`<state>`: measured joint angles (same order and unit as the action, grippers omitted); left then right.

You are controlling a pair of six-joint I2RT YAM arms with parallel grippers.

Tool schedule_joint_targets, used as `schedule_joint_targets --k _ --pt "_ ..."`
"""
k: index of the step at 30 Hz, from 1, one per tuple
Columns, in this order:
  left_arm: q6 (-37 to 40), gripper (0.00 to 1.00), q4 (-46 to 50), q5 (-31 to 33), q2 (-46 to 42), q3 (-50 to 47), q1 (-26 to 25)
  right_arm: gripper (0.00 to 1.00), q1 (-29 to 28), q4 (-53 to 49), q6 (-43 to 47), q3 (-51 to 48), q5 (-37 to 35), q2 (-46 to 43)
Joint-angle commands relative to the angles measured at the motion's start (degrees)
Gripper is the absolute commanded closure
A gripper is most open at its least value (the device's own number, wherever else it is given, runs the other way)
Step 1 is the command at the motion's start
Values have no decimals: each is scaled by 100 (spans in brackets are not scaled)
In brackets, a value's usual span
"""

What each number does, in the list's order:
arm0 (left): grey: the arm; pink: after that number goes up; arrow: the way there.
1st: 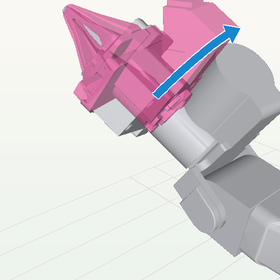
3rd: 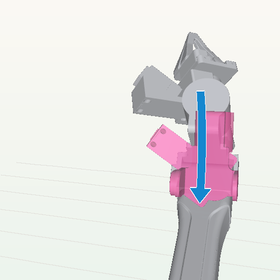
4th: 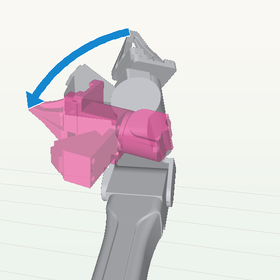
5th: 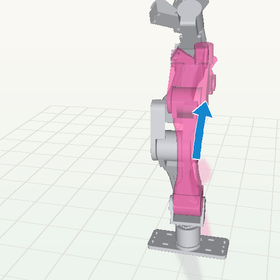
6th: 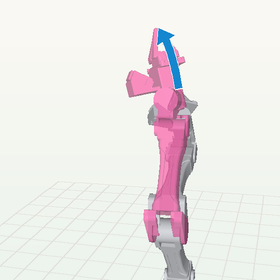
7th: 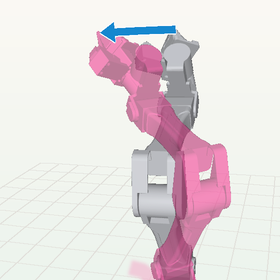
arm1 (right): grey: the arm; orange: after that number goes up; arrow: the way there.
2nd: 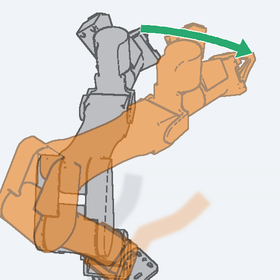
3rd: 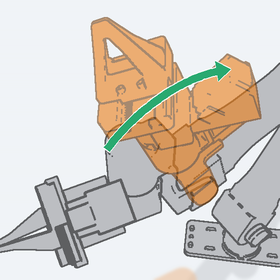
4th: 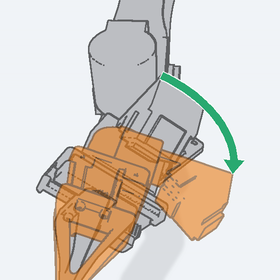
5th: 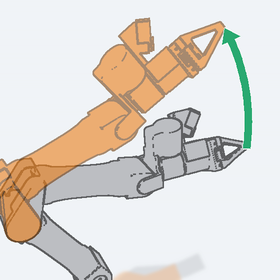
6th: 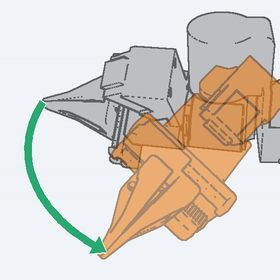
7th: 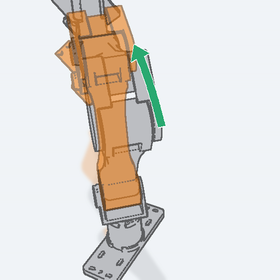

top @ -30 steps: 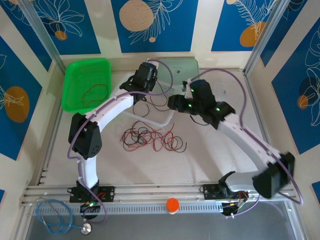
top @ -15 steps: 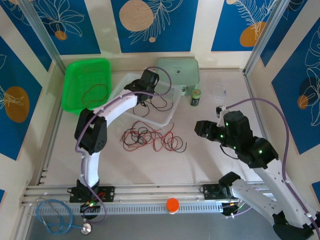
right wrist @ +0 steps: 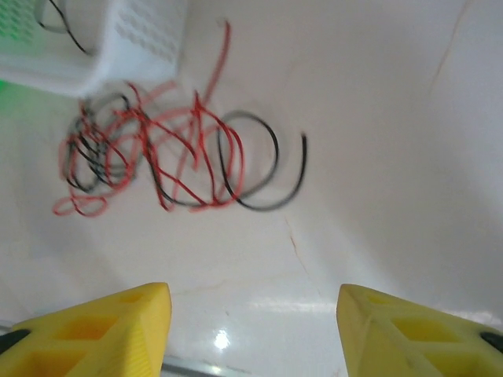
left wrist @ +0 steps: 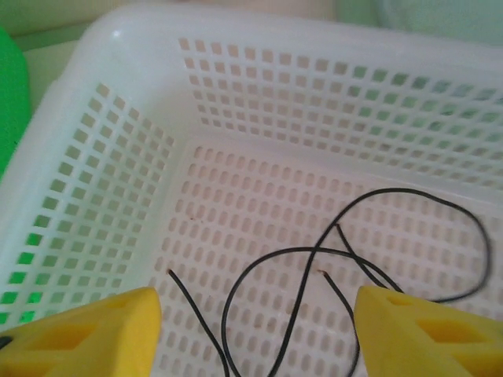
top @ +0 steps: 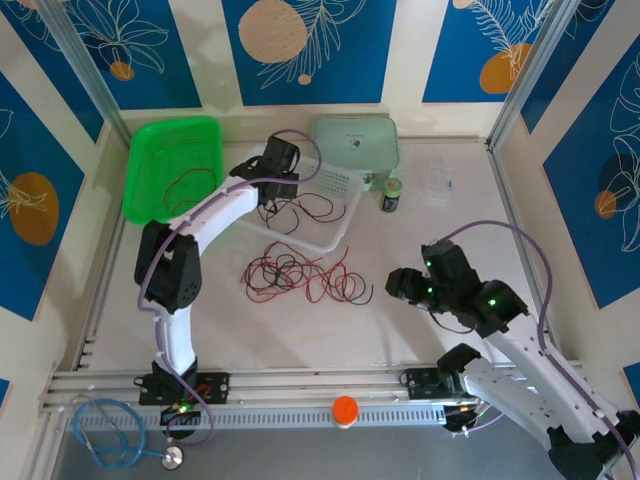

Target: Untangle the cables

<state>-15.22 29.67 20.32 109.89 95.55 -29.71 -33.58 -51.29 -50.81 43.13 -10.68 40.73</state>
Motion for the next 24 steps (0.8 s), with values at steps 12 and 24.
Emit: schedule_joint_targets --k 12,24 --pt "-417 25 292 -702 -2804 -1749 -338 50 -991 2194 -491 -407 583 2030" --pt "-1112 24 -395 -1340 -4475 -4032 -702 57 -1137 3415 510 389 430 3632"
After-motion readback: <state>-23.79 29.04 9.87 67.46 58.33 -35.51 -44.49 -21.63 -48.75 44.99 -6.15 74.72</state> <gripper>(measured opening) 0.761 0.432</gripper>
